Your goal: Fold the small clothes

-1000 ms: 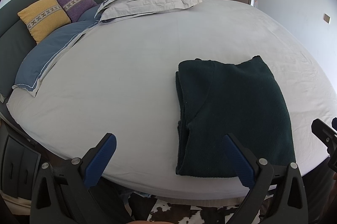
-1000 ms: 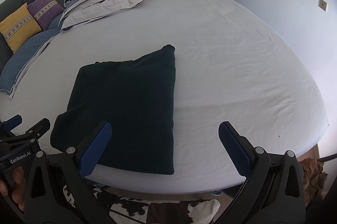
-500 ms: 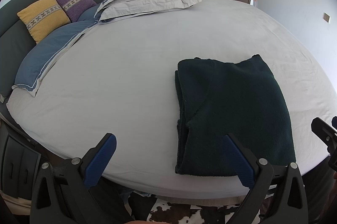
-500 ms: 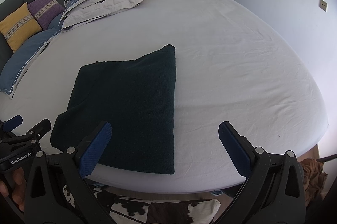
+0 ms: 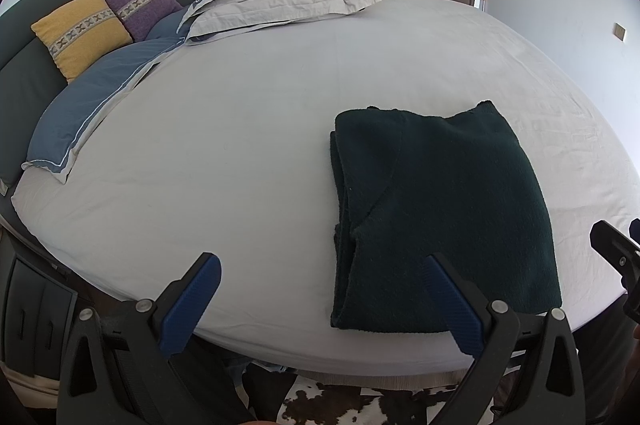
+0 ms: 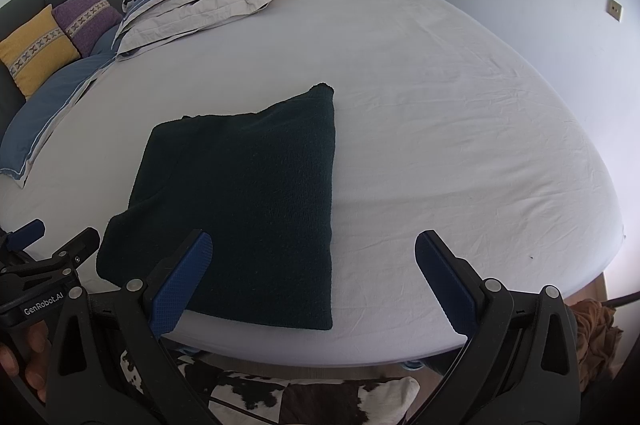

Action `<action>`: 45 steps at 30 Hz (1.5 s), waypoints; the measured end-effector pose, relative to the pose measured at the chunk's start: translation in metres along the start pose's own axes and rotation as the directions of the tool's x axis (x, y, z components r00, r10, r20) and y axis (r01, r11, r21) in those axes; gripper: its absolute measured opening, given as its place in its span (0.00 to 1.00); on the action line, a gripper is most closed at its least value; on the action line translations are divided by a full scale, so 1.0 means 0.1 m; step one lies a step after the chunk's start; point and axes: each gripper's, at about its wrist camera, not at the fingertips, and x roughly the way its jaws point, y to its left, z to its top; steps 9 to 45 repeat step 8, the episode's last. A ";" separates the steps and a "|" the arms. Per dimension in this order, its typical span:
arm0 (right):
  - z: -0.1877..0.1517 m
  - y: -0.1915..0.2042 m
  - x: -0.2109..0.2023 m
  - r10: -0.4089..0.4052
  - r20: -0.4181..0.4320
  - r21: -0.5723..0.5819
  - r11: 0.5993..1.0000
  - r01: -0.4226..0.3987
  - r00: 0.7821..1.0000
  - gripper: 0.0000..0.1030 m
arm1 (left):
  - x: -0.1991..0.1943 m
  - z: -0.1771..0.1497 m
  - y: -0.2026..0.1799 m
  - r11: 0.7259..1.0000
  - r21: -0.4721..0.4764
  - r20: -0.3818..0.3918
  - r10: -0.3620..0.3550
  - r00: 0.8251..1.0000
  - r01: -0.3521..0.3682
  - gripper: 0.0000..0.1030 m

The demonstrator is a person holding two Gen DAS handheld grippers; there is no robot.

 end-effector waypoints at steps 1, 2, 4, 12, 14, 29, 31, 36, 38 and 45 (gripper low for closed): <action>0.00 0.00 0.00 0.000 0.000 0.000 1.000 0.000 1.000 1.00 | 0.00 0.00 0.00 1.000 0.000 0.000 0.000 1.000 0.000 1.00; 0.00 0.00 0.00 0.000 0.000 0.000 1.000 0.000 1.000 1.00 | 0.00 0.00 0.00 1.000 -0.001 -0.001 -0.001 1.000 0.001 1.00; 0.00 0.00 0.00 0.000 0.000 0.000 1.000 0.000 1.000 1.00 | 0.00 -0.01 0.01 1.000 -0.004 -0.002 -0.001 1.000 0.001 1.00; -0.01 0.01 0.01 0.002 -0.001 -0.002 1.000 -0.002 1.000 1.00 | 0.02 -0.01 0.03 1.000 -0.005 -0.001 -0.002 1.000 0.002 1.00; -0.01 0.01 0.01 0.002 -0.001 -0.002 1.000 -0.002 1.000 1.00 | 0.02 -0.01 0.03 1.000 -0.005 -0.001 -0.002 1.000 0.002 1.00; -0.01 0.01 0.01 0.002 -0.001 -0.002 1.000 -0.002 1.000 1.00 | 0.02 -0.01 0.03 1.000 -0.005 -0.001 -0.002 1.000 0.002 1.00; -0.01 0.01 0.01 0.002 -0.001 -0.002 1.000 -0.002 1.000 1.00 | 0.02 -0.01 0.03 1.000 -0.005 -0.001 -0.002 1.000 0.002 1.00; -0.01 0.01 0.01 0.002 -0.001 -0.002 1.000 -0.002 1.000 1.00 | 0.02 -0.01 0.03 1.000 -0.005 -0.001 -0.002 1.000 0.002 1.00; -0.01 0.01 0.01 0.002 -0.001 -0.002 1.000 -0.002 1.000 1.00 | 0.02 -0.01 0.03 1.000 -0.005 -0.001 -0.002 1.000 0.002 1.00; -0.01 0.01 0.01 0.002 -0.001 -0.002 1.000 -0.002 1.000 1.00 | 0.02 -0.01 0.03 1.000 -0.005 -0.001 -0.002 1.000 0.002 1.00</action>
